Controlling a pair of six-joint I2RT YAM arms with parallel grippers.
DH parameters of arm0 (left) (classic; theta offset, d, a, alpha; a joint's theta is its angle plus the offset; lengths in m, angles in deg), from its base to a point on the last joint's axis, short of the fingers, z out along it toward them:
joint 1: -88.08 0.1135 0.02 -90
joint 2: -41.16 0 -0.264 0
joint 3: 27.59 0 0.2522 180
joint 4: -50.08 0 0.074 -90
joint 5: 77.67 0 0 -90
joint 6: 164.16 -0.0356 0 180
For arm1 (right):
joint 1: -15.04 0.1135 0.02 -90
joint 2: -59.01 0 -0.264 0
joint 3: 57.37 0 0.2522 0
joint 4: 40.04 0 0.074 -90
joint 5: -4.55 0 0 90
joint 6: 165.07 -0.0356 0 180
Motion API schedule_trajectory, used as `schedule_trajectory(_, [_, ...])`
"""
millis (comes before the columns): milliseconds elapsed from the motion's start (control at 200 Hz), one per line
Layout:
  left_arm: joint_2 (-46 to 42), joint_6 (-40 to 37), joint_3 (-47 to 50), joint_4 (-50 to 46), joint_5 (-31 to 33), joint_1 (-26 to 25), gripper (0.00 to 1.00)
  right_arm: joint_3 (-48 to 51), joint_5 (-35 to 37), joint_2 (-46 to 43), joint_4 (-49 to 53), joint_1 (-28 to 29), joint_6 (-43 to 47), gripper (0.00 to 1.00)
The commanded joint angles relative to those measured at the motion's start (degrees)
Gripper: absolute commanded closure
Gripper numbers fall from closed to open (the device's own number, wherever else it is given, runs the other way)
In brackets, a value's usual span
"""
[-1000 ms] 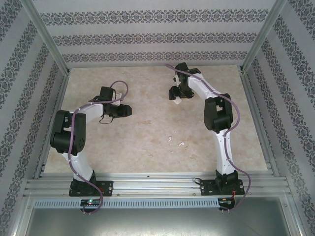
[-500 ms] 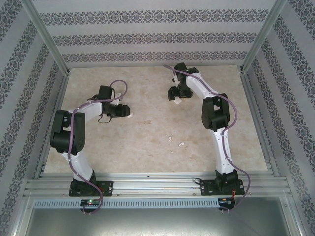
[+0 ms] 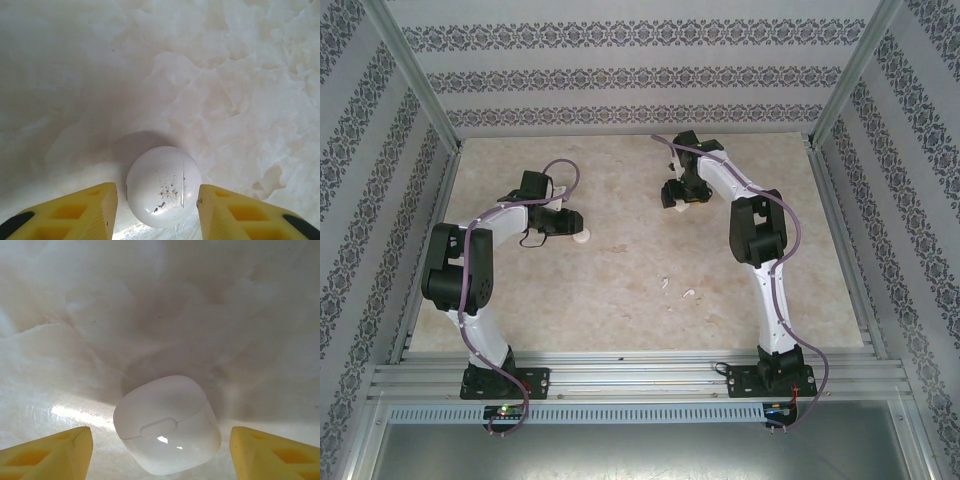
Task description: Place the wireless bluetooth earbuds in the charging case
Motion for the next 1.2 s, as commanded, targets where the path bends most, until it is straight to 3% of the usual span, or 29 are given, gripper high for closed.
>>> schedule_trajectory(0, [-1.76,-0.04,0.41,-1.84,-0.40,0.80,0.54,-1.71,0.18,-1.63,1.15,-0.14,0.75,0.27])
schedule_trajectory(355, [-4.18,1.76,3.00,-0.15,-1.88,0.83,0.54,-8.29,-0.26,3.65,5.45,-0.14,3.25,0.27])
schedule_trajectory(595, [-5.16,2.59,4.04,0.72,-2.66,0.85,0.54,-10.70,4.33,6.78,7.90,1.18,5.39,0.28])
schedule_trajectory(944, [-8.61,3.54,7.30,3.84,-4.68,0.77,0.55,-9.59,3.96,6.38,9.69,2.92,4.13,0.59])
schedule_trajectory(1199, [-14.78,5.99,13.96,14.66,-10.35,0.08,0.56,4.44,-5.58,-4.86,1.74,3.79,-5.57,0.61])
